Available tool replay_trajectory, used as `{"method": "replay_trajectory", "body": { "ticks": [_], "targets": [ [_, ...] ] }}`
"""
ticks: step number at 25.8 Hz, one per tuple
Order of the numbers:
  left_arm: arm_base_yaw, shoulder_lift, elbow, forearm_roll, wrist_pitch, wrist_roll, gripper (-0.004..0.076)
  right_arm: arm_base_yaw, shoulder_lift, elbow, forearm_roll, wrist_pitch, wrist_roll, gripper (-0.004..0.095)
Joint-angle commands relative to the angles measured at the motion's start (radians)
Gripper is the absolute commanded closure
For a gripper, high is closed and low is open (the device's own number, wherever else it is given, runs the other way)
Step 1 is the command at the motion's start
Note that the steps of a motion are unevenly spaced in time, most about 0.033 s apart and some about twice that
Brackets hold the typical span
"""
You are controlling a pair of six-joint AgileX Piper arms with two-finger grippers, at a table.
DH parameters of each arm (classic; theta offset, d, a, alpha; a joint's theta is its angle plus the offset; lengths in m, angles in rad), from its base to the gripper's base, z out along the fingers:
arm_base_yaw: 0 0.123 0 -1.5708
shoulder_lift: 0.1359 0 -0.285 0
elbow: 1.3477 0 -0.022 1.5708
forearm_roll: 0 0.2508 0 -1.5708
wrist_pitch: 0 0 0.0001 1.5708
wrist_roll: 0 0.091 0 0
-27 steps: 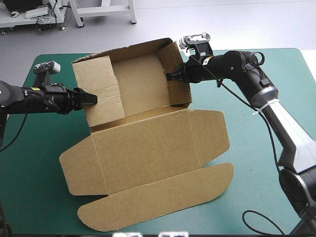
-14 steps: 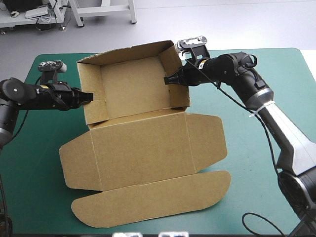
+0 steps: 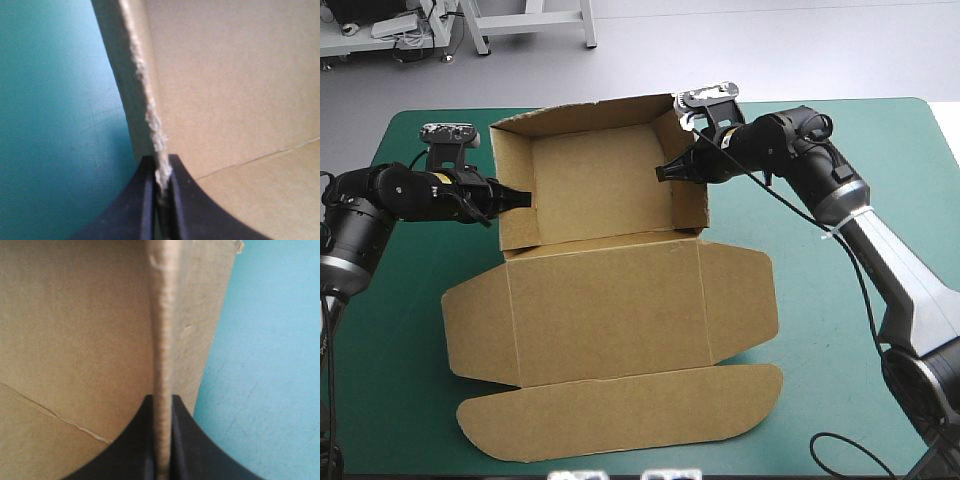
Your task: Fold the box
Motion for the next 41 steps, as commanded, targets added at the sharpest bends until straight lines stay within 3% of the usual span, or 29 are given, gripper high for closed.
{"method": "replay_trajectory", "body": {
  "ticks": [1, 5, 10, 13, 23, 41],
  "targets": [
    [-0.019, -0.023, -0.034, -0.091, -0.091, -0.018, 0.0733, 0.026, -0.052, -0.029, 0.068, 0.018, -0.007, 0.0921],
    [-0.042, -0.004, -0.034, -0.092, -0.066, -0.028, 0.0733, 0.026, -0.052, -0.029, 0.063, 0.062, 0.02, 0.0921],
    [-0.159, 0.056, -0.038, -0.048, -0.061, -0.076, 0.0733, 0.026, -0.048, -0.027, -0.104, 0.221, 0.127, 0.0921],
    [-0.26, 0.137, -0.045, 0.099, -0.001, -0.152, 0.0733, 0.026, -0.048, 0.047, -0.141, 0.253, 0.163, 0.0921],
    [-0.335, 0.246, -0.045, 0.132, -0.001, -0.199, 0.0733, 0.026, -0.047, 0.317, -0.061, 0.08, 0.188, 0.0921],
    [-0.335, 0.278, -0.045, 0.167, -0.056, -0.181, 0.0733, 0.022, 0.05, 0.308, -0.028, -0.007, 0.182, 0.0921]
  ]
}}
